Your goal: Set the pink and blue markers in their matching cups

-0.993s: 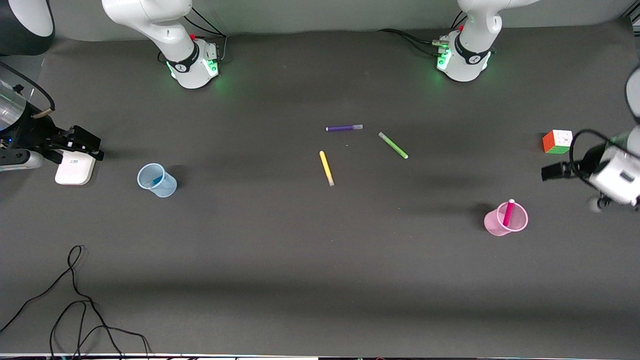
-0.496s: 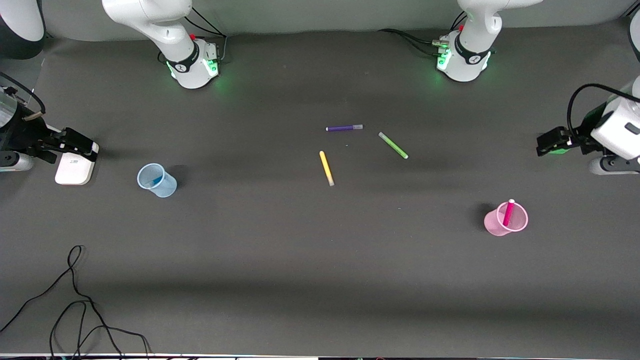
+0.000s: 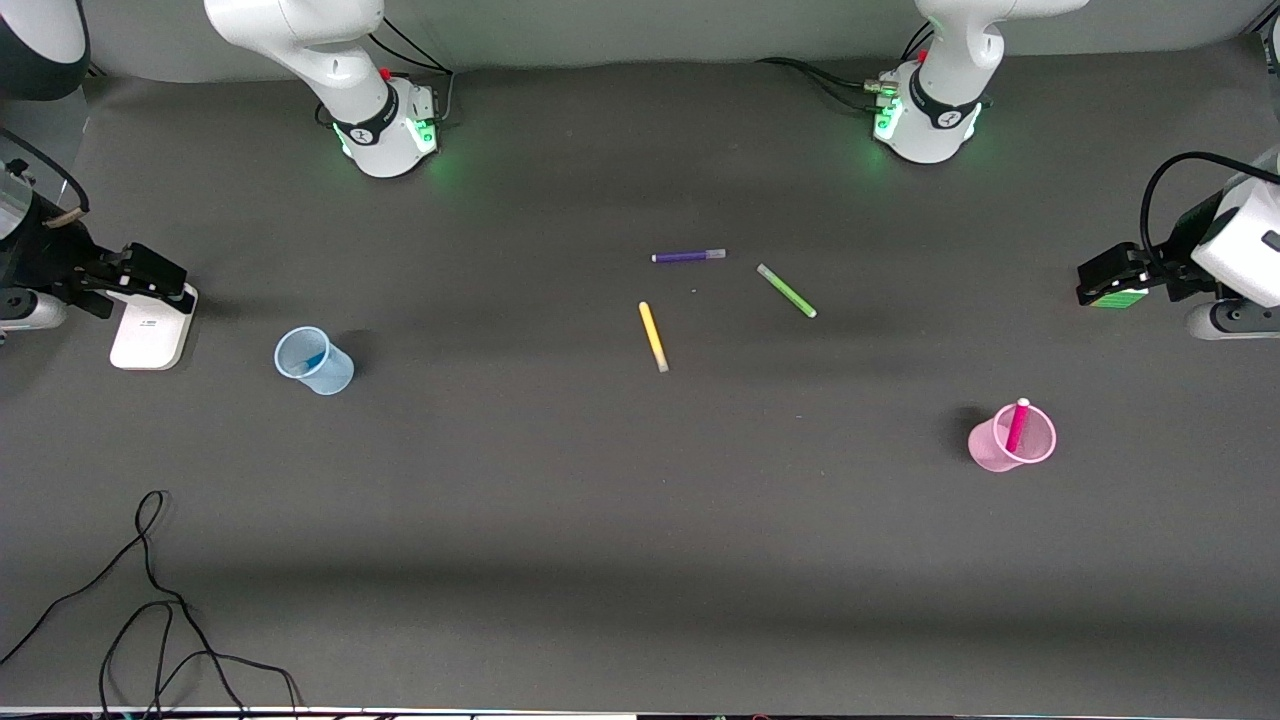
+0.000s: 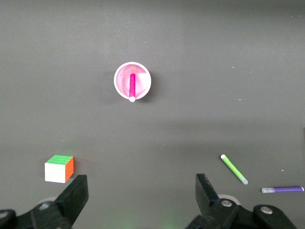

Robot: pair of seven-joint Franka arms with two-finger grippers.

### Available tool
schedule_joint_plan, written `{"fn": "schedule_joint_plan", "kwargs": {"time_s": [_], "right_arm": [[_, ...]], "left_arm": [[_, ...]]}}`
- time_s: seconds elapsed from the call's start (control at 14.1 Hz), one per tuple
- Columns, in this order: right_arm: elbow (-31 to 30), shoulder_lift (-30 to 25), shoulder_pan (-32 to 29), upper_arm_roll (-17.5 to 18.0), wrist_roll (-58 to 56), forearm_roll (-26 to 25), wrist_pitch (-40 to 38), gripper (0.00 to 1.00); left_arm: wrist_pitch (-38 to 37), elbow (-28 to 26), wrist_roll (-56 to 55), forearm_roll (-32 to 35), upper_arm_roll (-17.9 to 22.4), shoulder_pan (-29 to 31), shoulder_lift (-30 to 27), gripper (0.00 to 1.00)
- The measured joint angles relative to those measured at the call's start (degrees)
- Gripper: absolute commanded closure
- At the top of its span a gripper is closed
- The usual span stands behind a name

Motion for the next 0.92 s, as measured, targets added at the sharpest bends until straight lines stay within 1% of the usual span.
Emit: {"fn": "schedule_joint_plan", "kwargs": {"time_s": [0.21, 0.57, 0.92], "right_arm": [[0.0, -0.5, 0.0, 0.8, 1.2, 0.0, -0.9, 0.00], [0.0, -1.7, 0.0, 3.1, 4.7, 0.0, -2.9, 0.00], [0.0, -1.7, 0.0, 3.3, 5.7, 0.0, -2.9, 0.00]], "left_arm": [[-0.3, 0.0, 0.0, 0.0, 0.1, 0.0, 0.0, 0.00], [-0.5, 0.0, 0.0, 0.0, 0.2, 0.0, 0.0, 0.00], [-0.6, 0.0, 0.0, 0.0, 0.3, 0.0, 0.0, 0.00]]}}
